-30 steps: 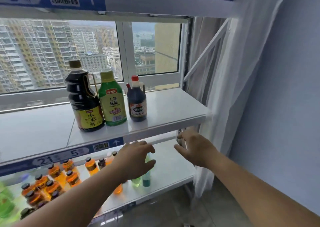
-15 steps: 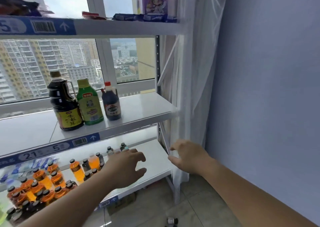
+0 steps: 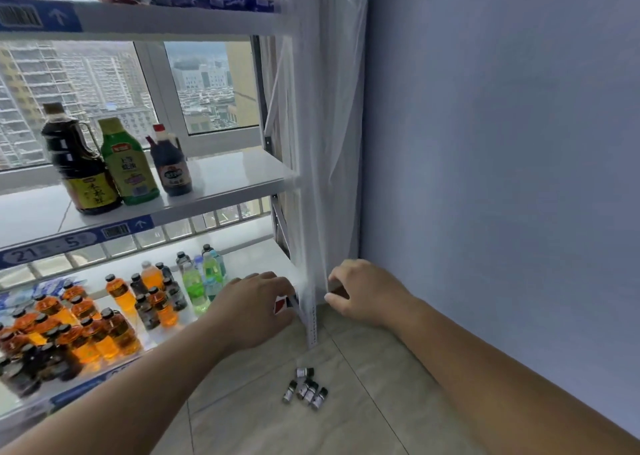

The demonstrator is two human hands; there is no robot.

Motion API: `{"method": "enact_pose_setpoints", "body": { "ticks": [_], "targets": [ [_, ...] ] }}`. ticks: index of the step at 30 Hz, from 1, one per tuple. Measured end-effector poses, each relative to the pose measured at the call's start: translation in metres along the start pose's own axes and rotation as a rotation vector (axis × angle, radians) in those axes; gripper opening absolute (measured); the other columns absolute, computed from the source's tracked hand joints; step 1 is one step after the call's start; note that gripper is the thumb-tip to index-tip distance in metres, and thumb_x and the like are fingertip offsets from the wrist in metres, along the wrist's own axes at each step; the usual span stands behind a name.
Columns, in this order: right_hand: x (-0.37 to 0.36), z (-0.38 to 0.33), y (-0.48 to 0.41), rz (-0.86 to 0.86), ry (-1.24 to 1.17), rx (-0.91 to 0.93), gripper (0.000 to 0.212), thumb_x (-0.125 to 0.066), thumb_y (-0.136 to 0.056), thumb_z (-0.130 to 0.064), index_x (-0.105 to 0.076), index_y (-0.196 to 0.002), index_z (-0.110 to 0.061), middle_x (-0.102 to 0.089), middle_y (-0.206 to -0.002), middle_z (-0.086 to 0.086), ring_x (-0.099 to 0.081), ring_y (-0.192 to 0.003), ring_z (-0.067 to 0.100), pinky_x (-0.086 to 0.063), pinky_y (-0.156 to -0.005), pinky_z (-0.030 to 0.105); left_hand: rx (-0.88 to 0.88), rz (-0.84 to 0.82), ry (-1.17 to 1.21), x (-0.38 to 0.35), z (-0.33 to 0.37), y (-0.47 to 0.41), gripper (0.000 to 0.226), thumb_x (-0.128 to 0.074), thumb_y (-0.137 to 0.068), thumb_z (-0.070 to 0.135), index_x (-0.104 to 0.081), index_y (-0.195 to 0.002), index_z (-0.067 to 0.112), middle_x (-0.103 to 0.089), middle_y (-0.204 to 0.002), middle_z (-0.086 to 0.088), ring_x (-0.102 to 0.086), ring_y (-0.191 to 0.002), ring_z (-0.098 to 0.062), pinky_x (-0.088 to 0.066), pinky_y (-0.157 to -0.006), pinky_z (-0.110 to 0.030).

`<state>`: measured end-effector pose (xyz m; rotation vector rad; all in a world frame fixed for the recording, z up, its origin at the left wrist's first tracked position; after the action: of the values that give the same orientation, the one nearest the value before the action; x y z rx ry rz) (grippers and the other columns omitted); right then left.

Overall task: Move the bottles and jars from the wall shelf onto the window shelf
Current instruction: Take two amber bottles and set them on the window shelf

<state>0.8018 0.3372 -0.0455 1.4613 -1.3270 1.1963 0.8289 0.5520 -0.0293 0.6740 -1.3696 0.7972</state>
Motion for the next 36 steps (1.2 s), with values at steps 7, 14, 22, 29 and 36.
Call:
{"method": "enact_pose_setpoints", "body": {
  "ticks": [7, 14, 22, 29, 36],
  "targets": [
    [0.005, 0.004, 0.115, 0.065, -0.013, -0.11, 0.046, -0.055, -0.1, -0.05, -0.059, -0.134, -0.019, -0.06, -0.128, 0.001, -0.055, -0.12, 0.021, -0.05, -0.096, 0.039, -0.109, 0.02, -0.004, -0.009, 0.063, 0.044, 0.037, -0.05, -0.095, 0.058, -0.06, -0.125, 0.04, -0.061, -0.122, 0.016, -0.06, -0.114, -0.015, -0.046, -0.092, -0.035],
    [-0.029, -0.003, 0.264, -0.006, -0.002, -0.258, 0.049, -0.054, -0.1, -0.052, -0.054, -0.139, -0.022, -0.058, -0.135, -0.001, -0.052, -0.127, 0.021, -0.047, -0.099, 0.038, -0.223, -0.029, 0.1, -0.038, 0.141, 0.12, 0.032, -0.05, -0.092, 0.056, -0.061, -0.118, 0.041, -0.059, -0.119, 0.02, -0.06, -0.112, -0.011, -0.049, -0.094, -0.036],
    [-0.018, 0.013, 0.42, 0.024, 0.027, -0.448, 0.048, -0.053, -0.1, -0.052, -0.057, -0.133, -0.017, -0.059, -0.126, 0.001, -0.056, -0.117, 0.022, -0.05, -0.089, 0.037, -0.425, -0.066, 0.099, -0.047, 0.26, 0.181, 0.035, -0.054, -0.094, 0.055, -0.06, -0.125, 0.039, -0.06, -0.125, 0.017, -0.058, -0.119, -0.012, -0.046, -0.097, -0.035],
    [0.002, 0.051, 0.557, 0.109, 0.003, -0.583, 0.054, -0.053, -0.099, -0.054, -0.054, -0.141, -0.019, -0.058, -0.136, 0.0, -0.054, -0.124, 0.021, -0.049, -0.098, 0.038, -0.563, -0.075, 0.094, -0.043, 0.384, 0.22, 0.037, -0.051, -0.095, 0.057, -0.058, -0.127, 0.041, -0.06, -0.127, 0.019, -0.059, -0.115, -0.008, -0.049, -0.095, -0.032],
    [0.033, 0.107, 0.723, 0.142, 0.027, -0.709, 0.055, -0.052, -0.1, -0.054, -0.053, -0.144, -0.02, -0.057, -0.137, -0.002, -0.055, -0.125, 0.02, -0.048, -0.099, 0.037, -0.703, -0.085, 0.116, -0.05, 0.548, 0.28, 0.04, -0.05, -0.098, 0.058, -0.055, -0.133, 0.041, -0.058, -0.131, 0.02, -0.056, -0.119, -0.006, -0.048, -0.101, -0.033]
  ]
}}
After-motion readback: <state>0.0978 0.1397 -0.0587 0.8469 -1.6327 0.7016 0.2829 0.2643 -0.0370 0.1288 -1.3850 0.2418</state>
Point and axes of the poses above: each hand's wrist, its own y-axis away from the middle knuckle, its own x-axis out of the back of the hand, z = x × y, the point moved 2 cm from there along -y, towards the middle knuckle
